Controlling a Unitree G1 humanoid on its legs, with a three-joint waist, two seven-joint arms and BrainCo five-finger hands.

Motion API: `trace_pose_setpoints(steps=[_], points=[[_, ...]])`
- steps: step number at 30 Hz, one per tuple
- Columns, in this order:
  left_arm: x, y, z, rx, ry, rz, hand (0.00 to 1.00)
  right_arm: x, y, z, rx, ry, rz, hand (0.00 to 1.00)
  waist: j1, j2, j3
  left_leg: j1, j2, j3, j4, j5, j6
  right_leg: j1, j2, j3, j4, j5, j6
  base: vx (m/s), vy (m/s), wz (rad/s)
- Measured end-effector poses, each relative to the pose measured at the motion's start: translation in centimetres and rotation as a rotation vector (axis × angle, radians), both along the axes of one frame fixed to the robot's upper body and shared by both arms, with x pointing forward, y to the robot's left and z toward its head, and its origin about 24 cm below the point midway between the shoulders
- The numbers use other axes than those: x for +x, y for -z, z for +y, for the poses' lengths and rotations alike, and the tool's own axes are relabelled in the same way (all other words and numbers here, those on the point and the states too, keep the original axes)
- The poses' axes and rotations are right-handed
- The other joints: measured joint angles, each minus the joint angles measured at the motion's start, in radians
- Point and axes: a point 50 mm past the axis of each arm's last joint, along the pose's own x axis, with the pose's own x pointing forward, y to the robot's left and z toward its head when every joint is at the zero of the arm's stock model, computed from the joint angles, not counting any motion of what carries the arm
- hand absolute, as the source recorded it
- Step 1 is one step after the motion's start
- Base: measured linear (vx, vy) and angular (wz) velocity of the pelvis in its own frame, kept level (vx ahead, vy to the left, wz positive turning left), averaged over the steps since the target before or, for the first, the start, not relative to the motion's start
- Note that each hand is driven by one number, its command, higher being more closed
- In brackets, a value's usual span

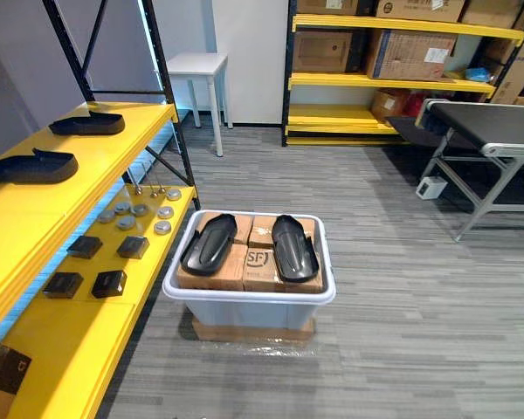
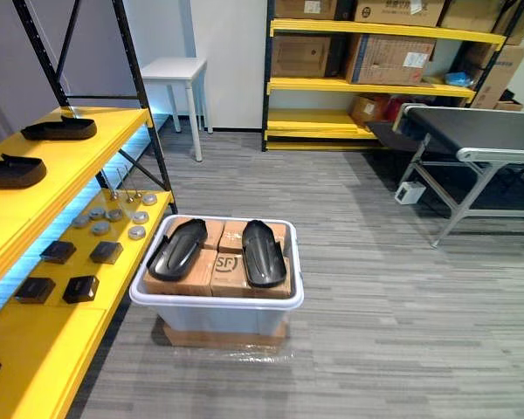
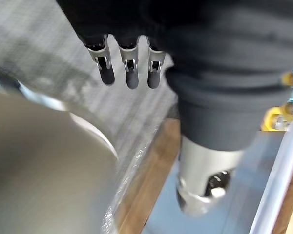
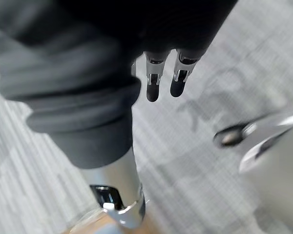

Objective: Walk over and take plastic housings, then place them on the shelf

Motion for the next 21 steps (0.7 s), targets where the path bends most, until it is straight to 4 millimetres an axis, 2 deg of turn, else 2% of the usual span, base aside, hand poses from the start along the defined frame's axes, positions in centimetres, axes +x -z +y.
trace_pose_setpoints(steps=[1, 2, 4, 6, 7, 8, 9, 11, 12, 13, 14, 16, 18, 21], points=[[-1.4, 0.4, -0.3, -0.011, 0.008, 0.046, 0.00, -0.1, 0.1, 0.0, 0.001, -0.006, 0.011, 0.00, 0.006, 0.009, -0.015, 0.016, -0.020, -0.006, -0.093, 0.131, 0.055, 0.020, -0.011, 0.032, -0.002, -0.030, 0.024, 0.50, 0.208, -0.32], [-1.7, 0.4, 0.1, 0.000, 0.005, 0.055, 0.00, -0.3, 0.2, 0.5, 0.008, -0.020, 0.019, 0.00, -0.005, -0.020, -0.028, 0.037, -0.061, 0.002, -0.136, 0.122, 0.065, 0.020, -0.052, 0.034, -0.002, -0.030, 0.024, 0.51, 0.194, -0.11], [-1.5, 0.4, 0.6, 0.013, 0.017, 0.060, 0.00, -0.6, 0.3, 0.4, 0.001, -0.017, 0.029, 0.00, -0.001, -0.033, -0.027, 0.038, -0.085, 0.007, -0.121, 0.090, 0.082, 0.022, -0.080, 0.036, 0.019, -0.028, 0.032, 0.55, 0.183, 0.15], [-2.0, 0.5, 0.7, 0.013, 0.018, 0.076, 0.00, 0.4, 0.0, 0.6, -0.016, -0.064, 0.014, 0.00, 0.002, -0.033, -0.026, 0.077, -0.083, 0.016, -0.120, 0.054, 0.087, -0.025, -0.093, 0.048, 0.182, -0.042, 0.059, 0.39, 0.125, -0.12], [-1.9, 0.4, 1.1, 0.026, 0.043, 0.083, 0.00, 1.9, -0.5, 1.0, -0.037, -0.120, -0.030, 0.00, 0.001, -0.032, -0.012, 0.152, -0.074, 0.025, -0.160, 0.042, 0.092, -0.117, -0.106, 0.062, 0.427, -0.035, 0.104, 0.34, 0.061, -0.16], [-1.7, 0.3, 1.6, 0.041, 0.059, 0.081, 0.00, 2.9, -1.1, 1.3, -0.064, -0.167, -0.065, 0.00, -0.003, -0.031, -0.004, 0.194, -0.072, 0.029, -0.189, 0.040, 0.092, -0.160, -0.112, 0.077, 0.530, -0.074, 0.131, 0.39, 0.056, -0.10], [-1.6, 0.2, 1.8, 0.051, 0.071, 0.081, 0.00, 3.5, -1.5, 1.4, -0.086, -0.198, -0.094, 0.00, -0.005, -0.033, -0.007, 0.214, -0.070, 0.029, -0.206, 0.040, 0.092, -0.183, -0.116, 0.074, 0.549, -0.095, 0.125, 0.27, -0.017, -0.01], [0.2, -0.7, 2.9, 0.098, 0.087, 0.021, 0.00, 6.2, -4.3, 1.3, -0.205, -0.295, -0.242, 0.00, -0.006, -0.035, -0.009, 0.260, -0.062, 0.029, -0.249, 0.043, 0.086, -0.266, -0.110, 0.082, 0.449, -0.116, 0.113, 0.24, -0.083, 0.07], [0.7, -0.9, 3.1, 0.111, 0.088, 0.004, 0.00, 6.8, -5.1, 1.2, -0.238, -0.309, -0.285, 0.00, -0.008, -0.036, -0.010, 0.262, -0.058, 0.025, -0.255, 0.044, 0.080, -0.285, -0.102, 0.098, 0.391, -0.112, 0.109, 0.23, -0.159, 0.25], [1.2, -1.4, 3.7, 0.140, 0.087, -0.021, 0.00, 7.9, -6.8, 1.1, -0.313, -0.344, -0.357, 0.00, -0.018, -0.053, -0.016, 0.260, -0.065, 0.008, -0.256, 0.042, 0.068, -0.298, -0.087, 0.139, 0.237, -0.055, 0.094, 0.25, -0.202, 0.47], [1.4, -1.5, 3.8, 0.144, 0.079, -0.032, 0.00, 8.2, -7.9, 0.8, -0.377, -0.365, -0.397, 0.00, -0.032, -0.053, -0.016, 0.266, -0.073, -0.019, -0.256, 0.029, 0.048, -0.289, -0.086, 0.134, 0.217, 0.038, 0.076, 0.26, -0.202, 0.45], [0.7, -1.1, 3.0, 0.123, 0.067, -0.015, 0.00, 8.6, -10.1, 0.1, -0.501, -0.402, -0.454, 0.00, -0.026, -0.026, -0.039, 0.272, -0.036, -0.028, -0.283, 0.029, 0.033, -0.276, -0.051, 0.128, 0.186, 0.043, 0.071, 0.25, -0.174, 0.07], [0.3, -0.8, 2.3, 0.106, 0.053, -0.007, 0.00, 9.8, -12.5, 0.4, -0.584, -0.440, -0.550, 0.00, -0.029, -0.016, -0.040, 0.268, -0.017, -0.039, -0.316, 0.034, 0.019, -0.276, -0.027, 0.121, 0.153, 0.051, 0.059, 0.18, -0.155, -0.07], [1.2, -0.7, 0.7, 0.080, 0.103, -0.029, 0.00, 11.5, -15.3, 0.4, -0.675, -0.413, -0.659, 0.00, -0.028, -0.022, -0.007, 0.229, -0.014, -0.079, -0.316, 0.038, 0.012, -0.277, -0.025, 0.085, 0.118, 0.062, 0.055, 0.08, -0.056, 0.25]])
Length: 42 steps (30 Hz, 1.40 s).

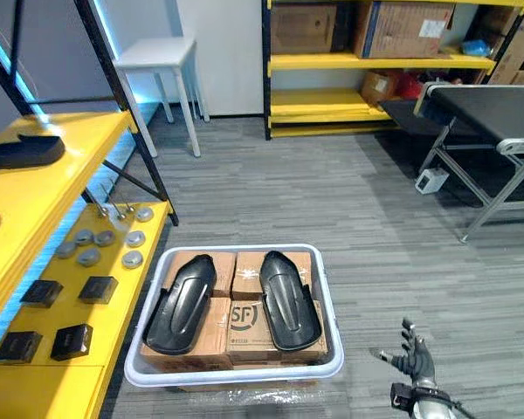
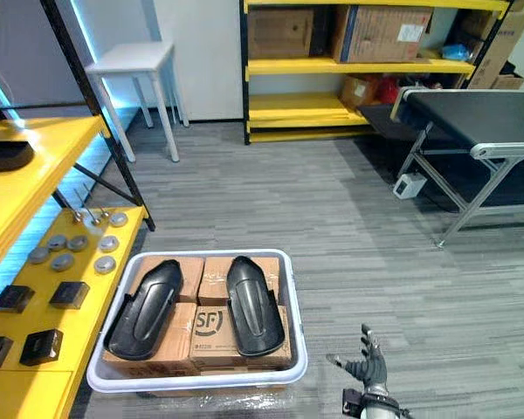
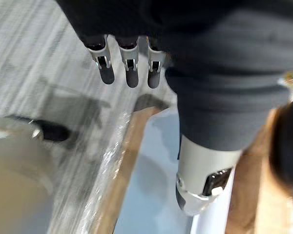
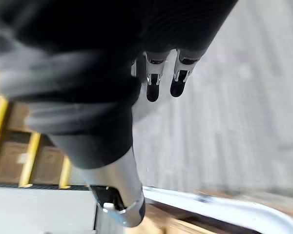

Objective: Walk over and take plastic housings, then place them on the shelf

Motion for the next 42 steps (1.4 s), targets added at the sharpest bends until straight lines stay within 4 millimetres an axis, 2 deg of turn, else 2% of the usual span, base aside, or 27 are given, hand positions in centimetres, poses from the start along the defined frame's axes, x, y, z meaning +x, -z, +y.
trace_pose_setpoints(steps=[1, 3, 5, 6, 7, 10, 11, 15, 18, 19, 24, 28, 34, 38, 39, 42], points=[[0.4, 0.0, -0.4, -0.004, 0.017, -0.008, 0.00, 0.7, -0.7, 0.1, -0.011, 0.001, -0.030, 0.00, 0.001, 0.001, 0.015, -0.012, -0.002, -0.009, 0.007, 0.000, 0.000, -0.001, -0.003, -0.011, -0.003, 0.003, 0.000, 0.02, 0.022, 0.47], [2.1, -0.5, -1.0, -0.011, 0.038, -0.061, 0.00, 3.7, -3.4, 0.9, -0.024, -0.006, -0.150, 0.00, 0.007, 0.004, 0.080, -0.049, -0.011, -0.033, 0.044, 0.000, 0.000, -0.014, -0.012, -0.023, -0.005, 0.012, 0.000, -0.05, 0.049, 0.31], [4.5, -1.4, -1.5, 0.005, 0.078, -0.123, 0.00, 8.6, -8.0, 2.6, -0.033, -0.030, -0.312, 0.00, 0.025, 0.015, 0.163, -0.129, -0.020, -0.056, 0.096, 0.000, 0.000, -0.057, -0.018, -0.041, -0.005, 0.030, 0.001, -0.15, 0.048, 0.24], [5.3, -1.6, -1.8, 0.005, 0.091, -0.143, 0.00, 9.8, -9.1, 2.8, -0.036, -0.030, -0.336, 0.00, 0.032, 0.018, 0.185, -0.147, -0.022, -0.063, 0.108, 0.000, 0.000, -0.065, -0.020, -0.047, -0.005, 0.034, -0.001, -0.15, 0.030, 0.31], [6.5, -2.1, -2.1, 0.008, 0.106, -0.177, 0.00, 11.9, -10.8, 3.0, -0.050, -0.023, -0.362, 0.00, 0.051, 0.030, 0.216, -0.184, -0.023, -0.081, 0.132, 0.000, 0.000, -0.087, -0.020, -0.057, -0.005, 0.046, 0.001, -0.17, 0.033, 0.26], [8.1, -2.8, -2.8, 0.019, 0.140, -0.213, 0.00, 15.7, -13.5, 2.4, -0.094, 0.015, -0.334, 0.00, 0.097, 0.048, 0.231, -0.283, -0.034, -0.110, 0.169, 0.001, 0.002, -0.152, -0.025, -0.077, -0.003, 0.057, -0.002, -0.13, 0.035, 0.24], [8.4, -2.9, -2.8, 0.023, 0.148, -0.217, 0.00, 16.4, -13.8, 2.0, -0.102, 0.031, -0.315, 0.00, 0.107, 0.051, 0.236, -0.299, -0.037, -0.115, 0.178, 0.001, 0.003, -0.163, -0.027, -0.081, -0.001, 0.059, -0.003, -0.07, 0.036, 0.18], [9.4, -3.1, -2.9, 0.032, 0.163, -0.218, 0.00, 17.8, -13.7, -0.7, -0.076, 0.103, -0.175, 0.00, 0.128, 0.066, 0.245, -0.387, -0.048, -0.140, 0.237, -0.003, 0.010, -0.225, -0.036, -0.097, 0.032, 0.060, -0.002, -0.06, 0.040, 0.16], [10.2, -3.3, -3.3, 0.021, 0.144, -0.224, 0.00, 18.0, -13.1, -1.8, -0.063, 0.135, -0.095, 0.00, 0.135, 0.080, 0.254, -0.449, -0.051, -0.158, 0.287, -0.010, 0.016, -0.280, -0.038, -0.097, 0.070, 0.060, -0.002, -0.08, 0.035, 0.05], [10.7, -3.5, -3.5, 0.009, 0.133, -0.233, 0.00, 18.1, -13.2, -1.9, -0.063, 0.132, -0.083, 1.00, 0.136, 0.087, 0.260, -0.476, -0.052, -0.161, 0.307, -0.012, 0.018, -0.300, -0.039, -0.097, 0.085, 0.060, -0.002, -0.10, 0.031, 0.05], [11.8, -4.1, -4.3, -0.002, 0.111, -0.263, 0.00, 18.5, -14.5, -1.8, -0.091, 0.127, -0.089, 1.00, 0.135, 0.096, 0.267, -0.521, -0.047, -0.159, 0.342, -0.024, 0.023, -0.346, -0.040, -0.093, 0.122, 0.055, 0.003, -0.15, -0.012, -0.04], [12.2, -4.3, -4.9, 0.002, 0.122, -0.271, 0.00, 18.7, -14.6, -1.3, -0.133, 0.116, -0.081, 1.00, 0.125, 0.096, 0.267, -0.516, -0.046, -0.156, 0.331, -0.016, 0.023, -0.353, -0.037, -0.089, 0.130, 0.058, -0.001, -0.10, -0.038, -0.03], [12.8, -4.9, -6.0, 0.029, 0.179, -0.299, 0.00, 18.9, -14.7, -0.8, -0.211, 0.105, -0.041, 1.00, 0.123, 0.095, 0.266, -0.425, -0.052, -0.158, 0.194, 0.061, 0.006, -0.308, -0.046, -0.094, 0.089, 0.070, -0.014, 0.01, -0.071, 0.06], [14.6, -9.2, -6.4, 0.017, 0.163, -0.559, 0.00, 18.7, -15.0, -0.9, -0.326, 0.129, -0.035, 1.00, 0.111, 0.095, 0.266, -0.341, -0.055, -0.181, 0.093, 0.111, -0.004, -0.239, -0.050, -0.123, 0.052, 0.072, -0.017, 0.05, -0.082, 0.24], [15.0, -11.3, -6.5, 0.015, 0.156, -0.669, 0.00, 18.5, -15.6, -1.0, -0.372, 0.139, -0.070, 1.00, 0.106, 0.096, 0.266, -0.305, -0.057, -0.189, 0.064, 0.124, -0.005, -0.203, -0.052, -0.133, 0.036, 0.072, -0.017, 0.05, -0.070, 0.23], [14.9, -14.0, -6.5, 0.011, 0.139, -0.798, 0.00, 18.2, -17.1, -0.8, -0.439, 0.151, -0.149, 1.00, 0.094, 0.098, 0.260, -0.255, -0.063, -0.201, 0.045, 0.128, -0.004, -0.142, -0.055, -0.150, 0.015, 0.073, -0.017, 0.02, -0.025, 0.19]])
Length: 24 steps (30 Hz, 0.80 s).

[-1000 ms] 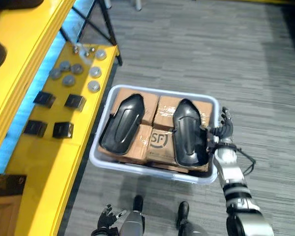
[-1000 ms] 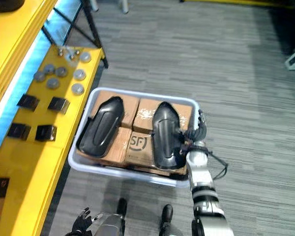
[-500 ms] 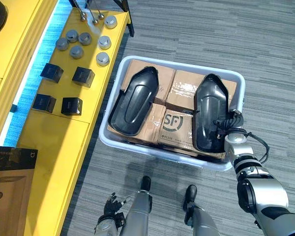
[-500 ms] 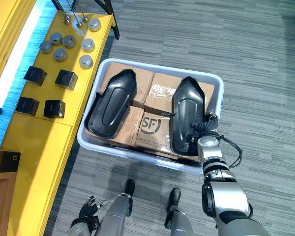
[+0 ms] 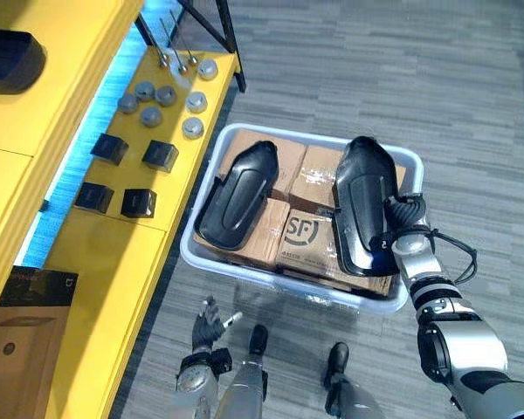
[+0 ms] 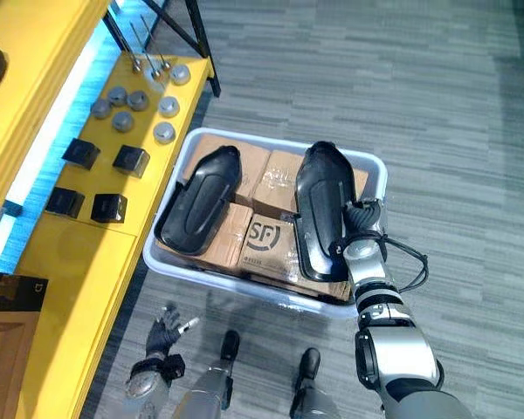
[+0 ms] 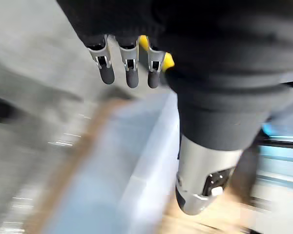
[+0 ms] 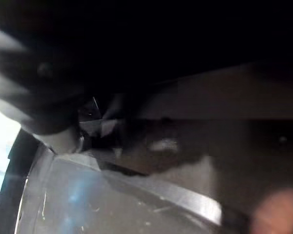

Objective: Walk over and take plastic housings, then place them on the shelf

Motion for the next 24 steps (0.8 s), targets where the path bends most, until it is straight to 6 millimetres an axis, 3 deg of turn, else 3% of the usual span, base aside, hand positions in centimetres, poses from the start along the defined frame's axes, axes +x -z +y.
trace_pose_setpoints(steps=[3, 8, 14, 19, 24], points=[[-0.9, -2.5, 0.1, -0.020, -0.007, -0.118, 0.00, -1.1, -1.1, 0.7, -0.144, -0.014, -0.091, 1.00, -0.008, -0.001, -0.064, 0.055, -0.004, -0.017, -0.060, 0.019, 0.005, 0.063, 0.000, -0.025, -0.052, 0.009, 0.006, 0.04, -0.017, 0.23], [-1.5, -4.1, -0.3, -0.062, 0.027, -0.190, 0.00, -3.6, 2.1, 4.2, -0.241, -0.116, -0.096, 1.00, -0.010, -0.009, -0.179, 0.129, -0.001, -0.019, -0.134, 0.039, 0.006, 0.142, 0.009, -0.036, -0.129, 0.028, 0.010, 0.06, -0.020, 0.06], [-0.6, -4.6, -3.4, -0.283, 0.187, -0.196, 0.00, -5.9, 3.7, 9.2, -0.233, -0.274, -0.141, 1.00, -0.034, -0.044, -0.275, 0.173, 0.012, -0.016, -0.178, 0.053, -0.001, 0.181, 0.026, -0.035, -0.169, 0.039, 0.004, 0.01, -0.009, -0.01], [0.0, -4.4, -6.2, -0.393, 0.312, -0.150, 0.00, -7.6, 4.3, 13.1, -0.226, -0.450, -0.185, 1.00, -0.044, -0.056, -0.323, 0.206, 0.023, -0.017, -0.198, 0.060, -0.007, 0.215, 0.039, -0.035, -0.191, 0.045, -0.002, 0.00, 0.000, 0.00], [0.3, -3.3, -6.9, -0.381, 0.339, -0.093, 0.00, -8.6, 5.7, 15.5, -0.212, -0.560, -0.144, 1.00, -0.045, -0.062, -0.349, 0.221, 0.035, -0.036, -0.224, 0.072, -0.015, 0.236, 0.051, -0.056, -0.205, 0.049, -0.007, -0.02, -0.014, 0.10]])
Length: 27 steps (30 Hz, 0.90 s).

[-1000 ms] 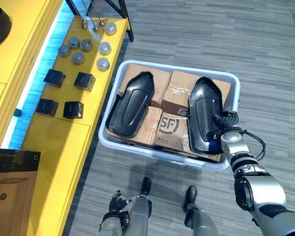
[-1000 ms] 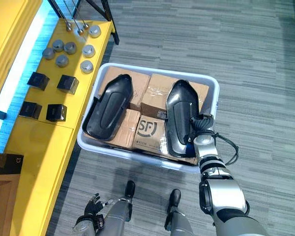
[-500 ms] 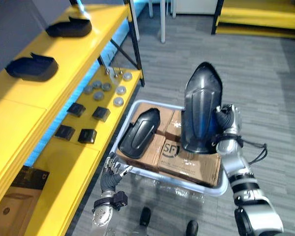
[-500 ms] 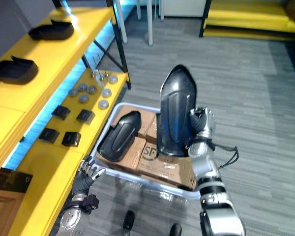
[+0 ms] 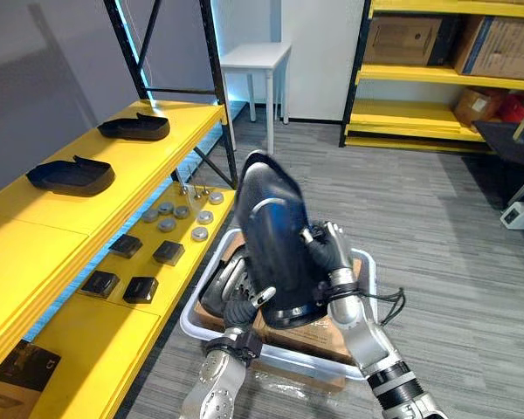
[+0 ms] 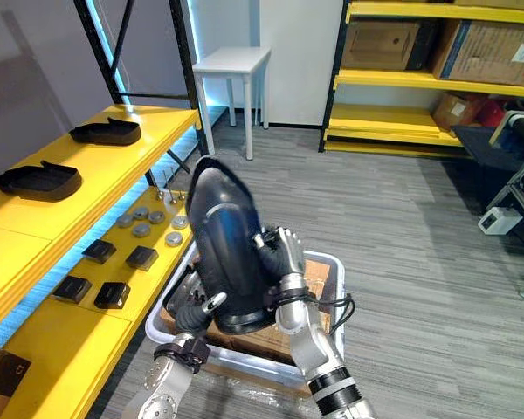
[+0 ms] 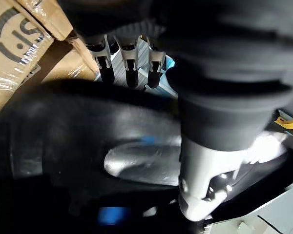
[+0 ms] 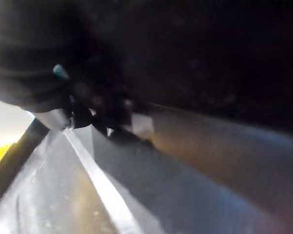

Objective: Walk over and take plastic housings, then place them on the shelf

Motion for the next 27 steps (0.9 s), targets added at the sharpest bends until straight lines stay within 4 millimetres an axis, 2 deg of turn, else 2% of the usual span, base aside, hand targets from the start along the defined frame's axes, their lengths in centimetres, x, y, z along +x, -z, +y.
trace_pose_setpoints(steps=[2, 3, 5, 7, 12, 15, 17, 18, 19, 20, 21, 22, 23, 25, 26, 27], points=[[0.0, 0.4, 0.2, 0.013, -0.009, 0.019, 0.00, -0.2, 0.2, 0.5, 0.009, -0.028, 0.015, 1.00, 0.000, -0.002, -0.003, 0.001, 0.003, -0.004, -0.004, 0.002, -0.002, 0.000, 0.004, -0.002, -0.002, 0.001, -0.002, -0.01, -0.015, 0.09], [0.0, 0.8, 0.4, 0.026, -0.021, 0.040, 1.00, -0.4, 0.5, 1.0, 0.014, -0.050, 0.027, 1.00, -0.001, -0.003, -0.011, 0.001, 0.004, -0.005, -0.005, 0.004, -0.005, 0.004, 0.006, -0.002, -0.012, 0.005, -0.005, 0.00, 0.000, 0.00], [0.0, 1.2, 0.7, 0.029, -0.044, 0.067, 1.00, -0.6, 0.8, 1.4, 0.005, -0.074, 0.038, 1.00, -0.001, -0.005, -0.028, 0.002, 0.005, -0.005, -0.006, 0.005, -0.006, 0.016, 0.011, -0.003, -0.034, 0.017, -0.006, 0.00, 0.000, 0.00], [0.5, 0.7, 0.5, 0.021, -0.046, 0.055, 1.00, -0.8, 1.1, 1.7, 0.027, -0.090, 0.057, 1.00, -0.001, -0.005, -0.033, 0.006, 0.005, -0.007, -0.006, 0.006, -0.008, 0.029, 0.013, -0.007, -0.047, 0.022, -0.006, 0.04, -0.014, 0.04], [1.1, 0.0, 0.7, -0.013, -0.103, 0.049, 1.00, -1.3, 1.6, 1.2, 0.070, -0.097, 0.087, 1.00, -0.011, -0.006, -0.050, 0.013, 0.004, -0.028, -0.006, 0.006, -0.011, 0.058, 0.017, -0.029, -0.070, 0.026, -0.007, 0.03, -0.014, 0.12], [1.3, -0.2, 0.7, -0.011, -0.123, 0.049, 1.00, -1.4, 1.7, 1.2, 0.083, -0.100, 0.088, 1.00, -0.025, -0.005, -0.050, -0.006, 0.000, -0.070, -0.002, 0.012, -0.020, 0.070, 0.020, -0.073, -0.076, 0.025, -0.007, 0.01, -0.022, 0.43], [1.6, -0.6, 0.8, -0.018, -0.140, 0.043, 1.00, -1.4, 1.6, 1.1, 0.096, -0.102, 0.078, 1.00, -0.025, -0.001, -0.047, -0.041, -0.001, -0.084, -0.005, 0.046, -0.027, 0.060, 0.021, -0.138, -0.048, 0.006, -0.013, -0.02, -0.026, 0.78], [1.7, -0.7, 0.7, -0.023, -0.144, 0.044, 1.00, -1.4, 1.7, 1.0, 0.104, -0.098, 0.081, 1.00, -0.029, 0.000, -0.047, -0.052, 0.001, -0.063, -0.014, 0.057, -0.023, 0.061, 0.018, -0.163, -0.036, -0.003, -0.014, -0.04, -0.007, 0.97], [1.7, -0.7, 0.5, -0.028, -0.146, 0.042, 1.00, -1.4, 1.7, 0.8, 0.109, -0.093, 0.079, 1.00, -0.033, 0.004, -0.045, -0.056, 0.025, 0.053, -0.027, 0.022, 0.014, 0.064, 0.015, -0.214, -0.017, -0.016, -0.013, -0.03, -0.007, 1.54], [1.8, -1.0, 0.4, -0.041, -0.153, 0.030, 1.00, -1.3, 1.4, 0.7, 0.112, -0.099, 0.063, 1.00, -0.055, 0.002, -0.045, -0.088, 0.075, 0.301, -0.007, -0.027, 0.083, 0.071, -0.002, -0.288, -0.010, -0.024, -0.009, -0.02, 0.008, 1.68], [2.0, -1.3, 0.3, -0.055, -0.162, 0.020, 1.00, -1.1, 1.1, 0.6, 0.103, -0.104, 0.046, 0.00, -0.054, 0.010, -0.043, -0.101, 0.113, 0.450, 0.013, -0.033, 0.092, 0.072, -0.012, -0.326, -0.008, -0.031, -0.005, 0.00, 0.000, 1.51], [2.1, -1.4, 0.3, -0.063, -0.167, 0.015, 1.00, -1.0, 0.9, 0.5, 0.099, -0.107, 0.037, 0.00, -0.051, 0.018, -0.041, -0.111, 0.136, 0.531, 0.023, -0.033, 0.091, 0.073, -0.016, -0.345, -0.007, -0.034, -0.003, 0.01, 0.029, 1.01], [2.1, -1.5, 0.3, -0.077, -0.181, 0.011, 1.00, -0.9, 0.7, 0.6, 0.098, -0.112, 0.029, 0.00, -0.046, 0.027, -0.040, -0.115, 0.170, 0.655, 0.040, -0.033, 0.088, 0.073, -0.022, -0.379, 0.002, -0.044, 0.003, 0.03, 0.051, 0.91], [2.2, -1.7, 0.6, -0.084, -0.193, 0.000, 1.00, -0.9, 0.5, 0.9, 0.099, -0.121, 0.024, 0.00, -0.036, 0.029, -0.040, -0.126, 0.180, 0.690, 0.050, -0.015, 0.062, 0.073, -0.032, -0.408, 0.017, -0.057, 0.012, 0.04, 0.062, 0.56], [2.2, -2.0, 0.9, -0.082, -0.204, -0.015, 1.00, -0.9, 0.3, 1.2, 0.107, -0.128, 0.018, 0.00, -0.019, 0.029, -0.040, -0.126, 0.180, 0.684, 0.049, 0.013, 0.030, 0.072, -0.033, -0.403, 0.016, -0.058, 0.012, 0.05, 0.057, -0.02], [2.1, -2.4, 1.4, -0.078, -0.223, -0.038, 1.00, -0.9, 0.1, 1.6, 0.129, -0.141, 0.011, 0.00, -0.019, 0.029, -0.041, -0.123, 0.179, 0.684, 0.047, 0.058, 0.025, 0.076, -0.036, -0.400, 0.015, -0.058, 0.017, 0.06, 0.056, -0.11]])
